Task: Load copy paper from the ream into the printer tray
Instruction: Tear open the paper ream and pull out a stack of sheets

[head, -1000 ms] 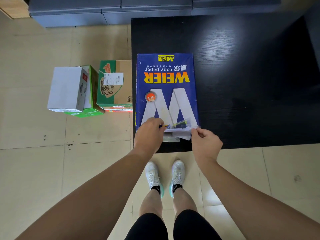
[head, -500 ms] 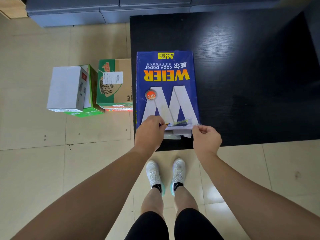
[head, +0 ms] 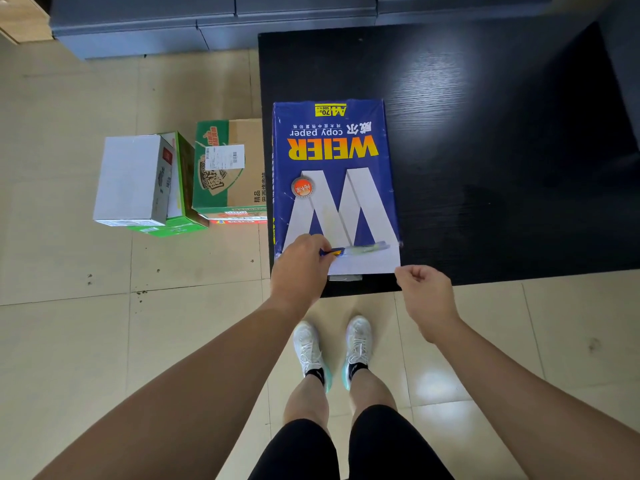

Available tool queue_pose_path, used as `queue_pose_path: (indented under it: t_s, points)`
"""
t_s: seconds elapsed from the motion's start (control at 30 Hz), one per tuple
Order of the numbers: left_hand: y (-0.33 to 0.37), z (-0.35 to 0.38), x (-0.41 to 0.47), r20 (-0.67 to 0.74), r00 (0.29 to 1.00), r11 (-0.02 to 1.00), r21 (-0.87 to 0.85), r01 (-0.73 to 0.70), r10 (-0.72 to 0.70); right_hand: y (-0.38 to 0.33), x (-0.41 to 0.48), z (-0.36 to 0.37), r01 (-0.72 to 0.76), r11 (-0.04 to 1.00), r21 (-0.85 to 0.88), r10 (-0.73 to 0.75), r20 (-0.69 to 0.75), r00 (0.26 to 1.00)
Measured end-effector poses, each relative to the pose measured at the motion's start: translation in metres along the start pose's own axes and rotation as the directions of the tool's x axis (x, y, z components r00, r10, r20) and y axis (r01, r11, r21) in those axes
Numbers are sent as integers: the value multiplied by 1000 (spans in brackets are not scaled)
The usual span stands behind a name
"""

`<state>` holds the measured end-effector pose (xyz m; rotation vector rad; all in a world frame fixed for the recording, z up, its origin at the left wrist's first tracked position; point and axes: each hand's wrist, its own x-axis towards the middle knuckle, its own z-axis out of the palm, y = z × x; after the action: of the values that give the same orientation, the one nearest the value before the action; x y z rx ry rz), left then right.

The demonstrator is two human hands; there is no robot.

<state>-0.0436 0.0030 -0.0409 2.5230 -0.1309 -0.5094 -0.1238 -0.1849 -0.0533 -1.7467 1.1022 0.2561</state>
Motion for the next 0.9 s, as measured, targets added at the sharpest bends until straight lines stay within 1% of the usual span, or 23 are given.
queue_pose_path:
  t_s: [0.13, 0.27, 0.4, 0.5, 0.6, 0.7, 0.8, 0.9]
  points:
    - [-3, -1, -6, 10, 1000, 1000, -10, -17, 17, 0, -3, -1, -20, 1000, -12, 20, -4, 1000]
    - [-9, -3, -11, 0, 1000, 999, -27, -17, 17, -7, -1, 1, -71, 991, 117, 70, 9, 997]
    - [-14, -1, -11, -14, 1000, 999, -50, 11, -12, -14, 5, 8, -47, 992, 118, 42, 40, 998]
    - [-17, 0, -12, -34, 998, 996, -83, 46, -48, -14, 7, 7, -44, 993, 112, 38, 53, 998]
    - [-18, 1, -17, -62, 994, 989, -124, 77, -85, -6, 6, 2, -28, 998, 64, 22, 83, 996]
    - [-18, 4, -24, -100, 986, 978, -176, 114, -133, 3, 3, -5, -32, 999, 40, 26, 140, 990]
    - [-17, 7, -33, -139, 971, 963, -218, 159, -192, 0, 6, -7, -41, 996, 74, 24, 220, 975]
    - [-19, 12, -41, -205, 944, 943, -265, 200, -258, -8, 11, -6, 27, 999, 37, -36, 257, 966]
